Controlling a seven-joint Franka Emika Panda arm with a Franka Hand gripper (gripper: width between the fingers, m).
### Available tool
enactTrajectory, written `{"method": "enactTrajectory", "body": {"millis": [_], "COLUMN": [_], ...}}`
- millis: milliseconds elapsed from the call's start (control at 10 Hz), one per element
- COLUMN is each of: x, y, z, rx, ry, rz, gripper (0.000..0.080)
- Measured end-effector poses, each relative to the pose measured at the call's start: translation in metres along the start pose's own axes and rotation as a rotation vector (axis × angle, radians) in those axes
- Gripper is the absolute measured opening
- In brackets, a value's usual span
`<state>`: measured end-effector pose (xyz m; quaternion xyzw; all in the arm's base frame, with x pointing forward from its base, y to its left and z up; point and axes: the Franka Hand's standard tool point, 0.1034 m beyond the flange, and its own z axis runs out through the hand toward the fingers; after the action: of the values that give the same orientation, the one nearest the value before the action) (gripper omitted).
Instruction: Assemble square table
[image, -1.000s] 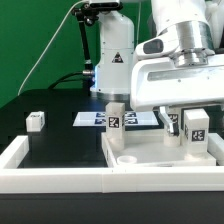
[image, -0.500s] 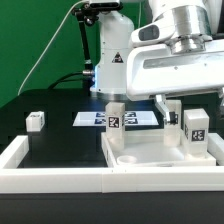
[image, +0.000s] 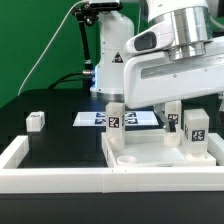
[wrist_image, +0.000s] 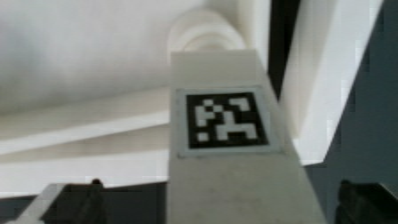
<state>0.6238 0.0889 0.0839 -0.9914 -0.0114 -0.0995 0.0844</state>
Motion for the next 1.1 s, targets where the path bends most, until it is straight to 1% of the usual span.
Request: {"method": "enactTrajectory", "body": {"millis": [100,300,400,500,700,800,900,1000,1100], "x": [0.0002,-0.0071,-0.0073,-0.0009,-0.0023,-0.0024,-0.0025,-0.0026,-0.0027], "y": [-0.0012,-0.0042,-0.0053,-0.0028,-0.0013,-0.0012,-0.0011,-0.001,-0.0008], "z": [-0.0006,-0.0002,0.0,0.0018,0.0035,0.0037,0.0039,0.004,0.0041], "rx": [0.011,0.035,0.042,0.034,0.03,0.03,0.03,0.03,0.03], "ry": [-0.049,-0.189,-0.254,-0.217,-0.21,-0.211,-0.211,-0.211,-0.211], "rz": [0.001,0.005,0.001,-0.001,-0.001,-0.001,-0.001,0.0,0.0], "gripper": [0.0649,0.0649,0.0649,0.0649,0.0649,0.0546,0.0401,0.0291,0.0291]}}
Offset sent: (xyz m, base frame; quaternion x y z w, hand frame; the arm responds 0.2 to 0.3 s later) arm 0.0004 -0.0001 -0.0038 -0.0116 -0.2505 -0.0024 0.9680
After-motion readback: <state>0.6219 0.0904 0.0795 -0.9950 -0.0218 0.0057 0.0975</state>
